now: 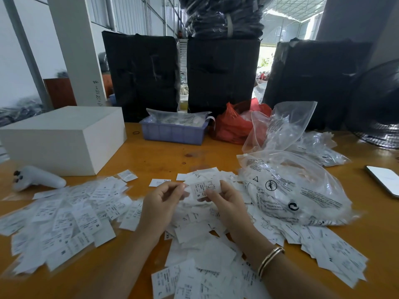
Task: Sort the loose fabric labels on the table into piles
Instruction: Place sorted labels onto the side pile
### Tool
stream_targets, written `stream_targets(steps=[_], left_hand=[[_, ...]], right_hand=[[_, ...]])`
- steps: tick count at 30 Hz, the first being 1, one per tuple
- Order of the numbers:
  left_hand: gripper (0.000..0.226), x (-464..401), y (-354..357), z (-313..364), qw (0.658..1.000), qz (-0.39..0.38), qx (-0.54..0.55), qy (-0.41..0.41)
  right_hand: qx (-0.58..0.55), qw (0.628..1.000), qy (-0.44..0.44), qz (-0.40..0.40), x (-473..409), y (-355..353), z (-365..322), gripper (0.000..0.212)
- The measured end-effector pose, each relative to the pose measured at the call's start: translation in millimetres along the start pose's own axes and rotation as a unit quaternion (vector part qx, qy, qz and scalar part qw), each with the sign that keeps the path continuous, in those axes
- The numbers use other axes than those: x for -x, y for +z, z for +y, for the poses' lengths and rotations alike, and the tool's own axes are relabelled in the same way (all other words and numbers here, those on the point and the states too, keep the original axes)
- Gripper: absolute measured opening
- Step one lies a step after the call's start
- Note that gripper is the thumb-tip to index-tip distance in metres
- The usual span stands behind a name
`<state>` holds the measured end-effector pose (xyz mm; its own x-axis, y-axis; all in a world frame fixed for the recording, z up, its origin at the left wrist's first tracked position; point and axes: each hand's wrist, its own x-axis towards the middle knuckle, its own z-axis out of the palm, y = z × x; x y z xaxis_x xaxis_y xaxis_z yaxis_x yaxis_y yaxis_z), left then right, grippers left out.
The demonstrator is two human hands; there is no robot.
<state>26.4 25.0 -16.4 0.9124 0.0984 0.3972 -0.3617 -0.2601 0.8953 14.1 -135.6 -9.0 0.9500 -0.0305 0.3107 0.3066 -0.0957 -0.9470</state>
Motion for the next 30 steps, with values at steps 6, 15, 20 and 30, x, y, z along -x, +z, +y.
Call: stream_targets(steps=[6, 15, 20, 30], left_hand=[[0.009, -0.6, 1.5, -0.8, 0.999, 0.006, 0.045, -0.03], [0.012, 0.1, 2.7, -2.2, 0.996, -0.054, 0.05, -0.052], [0.012, -0.6, 1.4, 0.3, 0.995, -0.044, 0.075, -0.051], [0.013, -0.7, 2.2, -3.0, 0.998, -0.029, 0.033, -0.048]], right_hand=[[0.027, 0.999, 0.038, -0.025, -0.3, 2.9, 1.7, 0.01], [0.039, 0.999, 0.018, -0.017, -2.1, 2.0, 2.1, 0.013], [0.005, 1.0, 0.017, 0.018, -2.9, -0.2, 4.2, 0.01], [-0.035, 0.999, -0.003, 0.014, -2.4, -1.3, 1.7, 0.01]])
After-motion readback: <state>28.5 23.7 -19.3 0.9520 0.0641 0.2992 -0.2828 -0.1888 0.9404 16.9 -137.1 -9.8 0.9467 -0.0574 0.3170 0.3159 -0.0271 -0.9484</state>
